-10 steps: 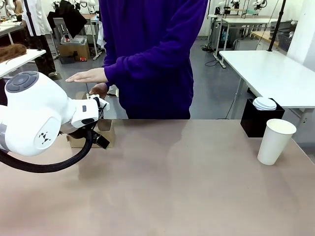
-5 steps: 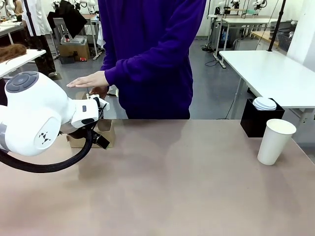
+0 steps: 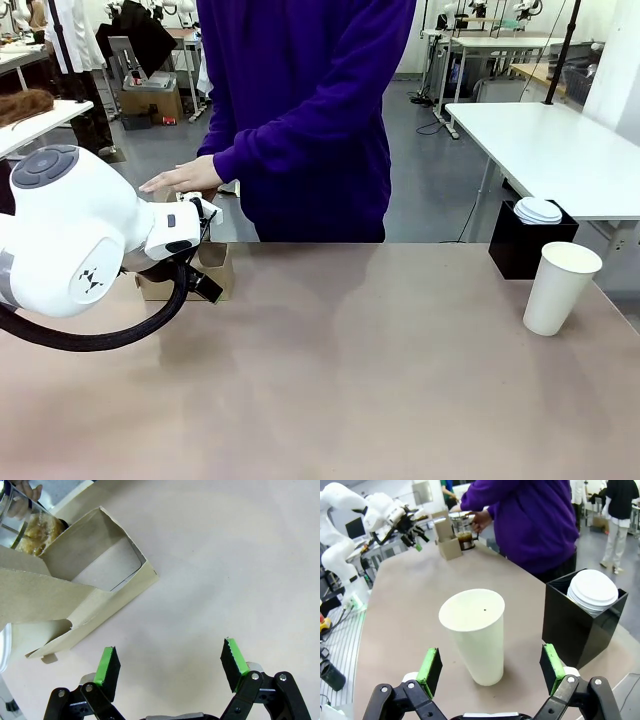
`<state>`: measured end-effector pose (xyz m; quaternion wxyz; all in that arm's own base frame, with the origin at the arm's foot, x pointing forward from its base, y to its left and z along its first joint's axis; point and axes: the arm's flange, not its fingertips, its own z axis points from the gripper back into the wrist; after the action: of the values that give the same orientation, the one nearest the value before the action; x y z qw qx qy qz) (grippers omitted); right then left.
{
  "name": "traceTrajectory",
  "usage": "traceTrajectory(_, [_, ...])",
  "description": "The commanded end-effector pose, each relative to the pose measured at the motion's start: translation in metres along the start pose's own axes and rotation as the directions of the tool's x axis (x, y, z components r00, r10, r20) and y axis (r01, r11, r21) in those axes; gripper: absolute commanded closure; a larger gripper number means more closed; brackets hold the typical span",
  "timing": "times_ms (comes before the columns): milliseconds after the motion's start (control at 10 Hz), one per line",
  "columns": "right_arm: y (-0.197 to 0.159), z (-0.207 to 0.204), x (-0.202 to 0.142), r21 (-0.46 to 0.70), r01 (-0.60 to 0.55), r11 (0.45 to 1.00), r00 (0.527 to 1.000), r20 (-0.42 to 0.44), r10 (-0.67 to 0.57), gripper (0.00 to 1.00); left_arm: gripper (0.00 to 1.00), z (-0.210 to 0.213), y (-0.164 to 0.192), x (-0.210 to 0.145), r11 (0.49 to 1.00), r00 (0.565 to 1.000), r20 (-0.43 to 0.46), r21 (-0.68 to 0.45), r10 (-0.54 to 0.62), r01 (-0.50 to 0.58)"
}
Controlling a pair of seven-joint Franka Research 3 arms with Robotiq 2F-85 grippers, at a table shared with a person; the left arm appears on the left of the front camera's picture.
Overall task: Pour a drink into a cup and package it in a carrier.
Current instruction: Pick up the 600 ml Paper Cup and place it in the middle top area of the table.
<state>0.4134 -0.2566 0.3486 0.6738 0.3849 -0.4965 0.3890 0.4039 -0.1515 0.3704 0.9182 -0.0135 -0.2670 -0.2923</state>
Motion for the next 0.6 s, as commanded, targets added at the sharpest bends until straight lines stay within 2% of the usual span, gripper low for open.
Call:
traceTrajectory(0, [-0.002,-0.013,-0.012,-0.007,-0.002,1.0,0.999,0.04,0.003,0.0,0.0,0.0,0.0,0.0,1.0,1.0,0.001,-0.001,0.0,0.0])
traceTrajectory(200, [0.003,-0.026,-0.032,-0.004,-0.026,1.0,0.992,0.122,0.027,0.0,0.0,0.0,0.0,0.0,1.0,1.0,0.001,-0.001,0.0,0.0])
traceTrajectory(500, [0.012,-0.046,-0.054,0.007,-0.025,1.0,0.985,0.171,0.023,0.0,0.0,0.0,0.0,0.0,1.0,1.0,0.001,-0.001,0.0,0.0])
